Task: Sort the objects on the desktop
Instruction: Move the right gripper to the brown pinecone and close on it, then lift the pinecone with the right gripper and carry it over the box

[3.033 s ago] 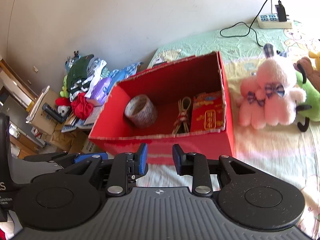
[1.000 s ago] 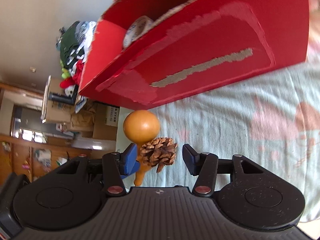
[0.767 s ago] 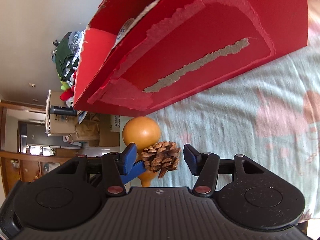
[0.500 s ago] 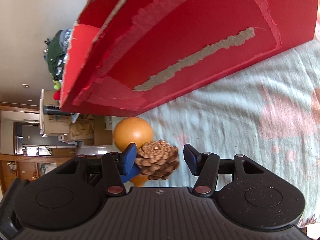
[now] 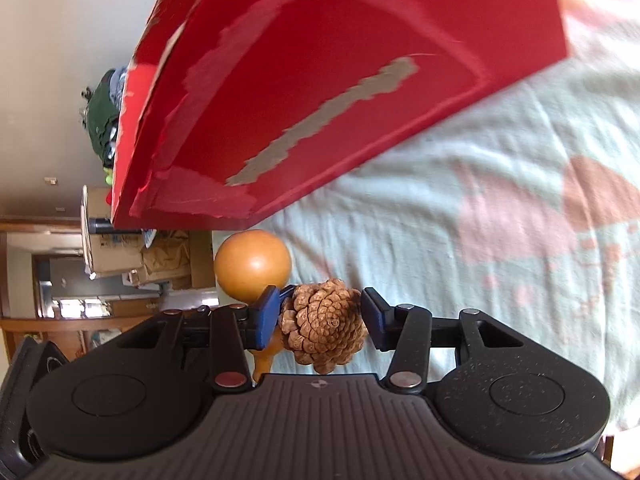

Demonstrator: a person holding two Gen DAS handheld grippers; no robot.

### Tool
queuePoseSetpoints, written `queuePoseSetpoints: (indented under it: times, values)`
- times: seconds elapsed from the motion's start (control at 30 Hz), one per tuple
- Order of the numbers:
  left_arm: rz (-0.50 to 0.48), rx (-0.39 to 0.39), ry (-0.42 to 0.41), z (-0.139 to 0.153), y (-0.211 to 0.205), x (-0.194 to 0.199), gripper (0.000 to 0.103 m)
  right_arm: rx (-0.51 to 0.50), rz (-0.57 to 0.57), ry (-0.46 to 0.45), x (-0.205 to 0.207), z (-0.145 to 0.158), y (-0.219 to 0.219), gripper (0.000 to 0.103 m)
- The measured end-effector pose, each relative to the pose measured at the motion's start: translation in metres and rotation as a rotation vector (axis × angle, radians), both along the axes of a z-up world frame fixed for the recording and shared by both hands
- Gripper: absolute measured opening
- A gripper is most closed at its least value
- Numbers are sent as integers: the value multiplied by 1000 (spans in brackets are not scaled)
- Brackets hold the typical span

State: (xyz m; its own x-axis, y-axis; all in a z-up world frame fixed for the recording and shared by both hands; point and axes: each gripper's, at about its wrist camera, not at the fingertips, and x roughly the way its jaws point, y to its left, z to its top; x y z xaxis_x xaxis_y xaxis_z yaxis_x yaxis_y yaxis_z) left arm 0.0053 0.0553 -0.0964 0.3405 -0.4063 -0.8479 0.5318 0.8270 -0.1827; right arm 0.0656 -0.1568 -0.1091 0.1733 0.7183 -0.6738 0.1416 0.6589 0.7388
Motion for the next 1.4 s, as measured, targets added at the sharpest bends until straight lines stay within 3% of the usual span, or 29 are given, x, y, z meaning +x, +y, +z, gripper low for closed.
queuePoseSetpoints:
  times: [0.23,0.4,0.7,0.83,1.1,1.4]
  values:
    - [-5,36,10,5,3,-4,87,6,24,0,-4,0,-2,54]
    - [34,34,65,-2,10,-2,86,17,21,19,-4,-3,-1,57]
    - [29,29,105,-12,2,5,59,-9,-3,62,-7,-5,-1,52]
    - [-4,30,96,-9,-5,8,53,-23,-42,56,-11,1,-9,52]
    - [-143,-21,32,23,-35,17,53,-70,-162,-15,-16,43,-34,52]
    - [-252,-146,-67,91,-58,53,52,-144,-236,-156,-11,112,-47,52]
